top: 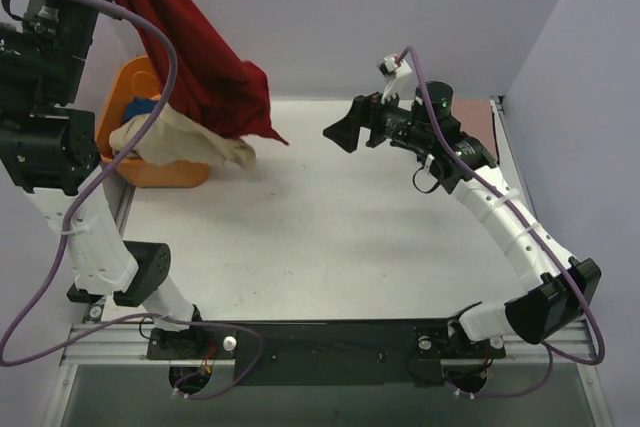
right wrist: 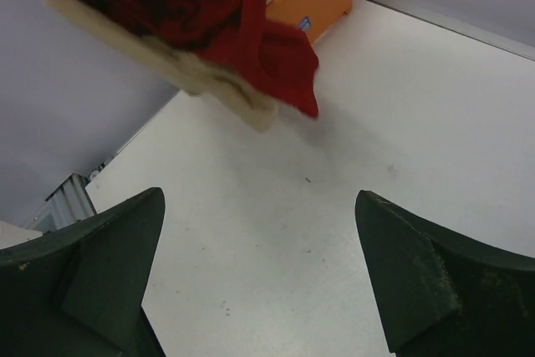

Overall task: Fold and stack the t-shirts
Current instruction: Move the tshirt to the center of the board

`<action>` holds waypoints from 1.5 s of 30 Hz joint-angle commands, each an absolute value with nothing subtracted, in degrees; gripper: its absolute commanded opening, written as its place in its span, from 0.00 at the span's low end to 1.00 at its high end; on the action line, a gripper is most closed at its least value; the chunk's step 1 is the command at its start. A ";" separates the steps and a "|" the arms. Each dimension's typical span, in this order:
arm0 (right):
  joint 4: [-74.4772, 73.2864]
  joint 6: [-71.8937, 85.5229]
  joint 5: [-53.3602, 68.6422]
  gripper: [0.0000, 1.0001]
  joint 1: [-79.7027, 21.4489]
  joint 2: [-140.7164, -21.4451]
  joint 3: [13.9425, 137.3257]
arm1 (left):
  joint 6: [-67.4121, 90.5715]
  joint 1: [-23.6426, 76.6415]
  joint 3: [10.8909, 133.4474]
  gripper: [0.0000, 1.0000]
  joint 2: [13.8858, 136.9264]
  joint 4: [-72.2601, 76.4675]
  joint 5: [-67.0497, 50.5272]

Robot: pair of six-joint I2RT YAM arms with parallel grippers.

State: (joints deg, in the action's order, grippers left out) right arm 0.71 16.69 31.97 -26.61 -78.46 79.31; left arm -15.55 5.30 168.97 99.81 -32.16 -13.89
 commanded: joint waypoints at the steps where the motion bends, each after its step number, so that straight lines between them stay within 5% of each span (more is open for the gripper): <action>1: 4.22 15.83 33.92 0.92 -31.54 -82.51 84.80 | -18.63 7.81 162.08 0.00 99.50 -34.96 -14.13; 7: 13.17 13.36 34.45 0.97 -38.84 -94.45 96.49 | -11.43 8.52 151.12 0.00 96.51 -41.75 -32.67; 16: 13.37 15.38 34.73 0.97 -44.03 -114.15 114.95 | -9.76 9.84 142.30 0.00 94.75 -43.85 -36.56; 18: 13.10 16.25 30.96 0.76 -43.77 -115.65 116.19 | -9.93 9.84 141.86 0.00 94.83 -44.73 -37.87; 19: 13.10 17.91 29.72 0.51 -43.33 -115.93 116.28 | -9.93 9.84 141.33 0.00 94.75 -45.08 -39.01; 20: 13.10 19.15 27.88 0.40 -42.72 -116.19 116.11 | -10.11 9.58 141.07 0.00 94.66 -46.13 -39.72; 21: 13.01 21.16 27.69 0.04 -41.41 -116.10 115.67 | -10.11 9.49 140.37 0.00 94.48 -46.75 -40.68; 22: 12.49 23.97 26.64 0.00 -40.79 -115.49 115.14 | -10.37 9.32 139.84 0.00 94.40 -47.80 -40.69; 23: 12.39 25.30 26.20 0.00 -39.22 -115.14 113.40 | -10.72 9.23 138.44 0.08 94.13 -48.77 -40.17; 24: 12.31 26.88 25.58 0.00 -38.42 -113.92 112.42 | -13.33 8.88 137.38 0.72 93.87 -51.30 -39.30; 25: 12.22 27.68 25.49 0.00 -36.84 -113.12 110.15 | -16.58 8.62 135.37 0.92 93.69 -55.42 -38.59; 26: 12.13 28.82 25.23 0.00 -35.96 -111.98 108.82 | -22.88 8.18 131.70 0.93 93.26 -57.63 -36.23; 33: 10.63 30.93 26.28 0.00 -31.38 -108.37 99.85 | -49.98 8.69 103.83 0.94 88.34 -66.08 -20.39; 37: 11.68 33.31 29.08 0.00 -31.73 -110.65 99.58 | -51.16 11.33 87.92 0.94 84.12 -60.59 -25.49; 40: 12.65 36.11 30.15 0.00 -31.73 -111.36 99.32 | -47.73 12.04 79.83 0.91 84.02 -48.72 -17.71; 44: 14.24 36.12 29.89 0.00 -31.55 -109.95 97.21 | -46.50 11.95 79.01 0.48 87.70 -42.28 -11.43; 45: 14.24 36.04 29.80 0.00 -31.47 -109.60 96.95 | -45.54 11.95 79.27 0.24 88.06 -42.28 -11.43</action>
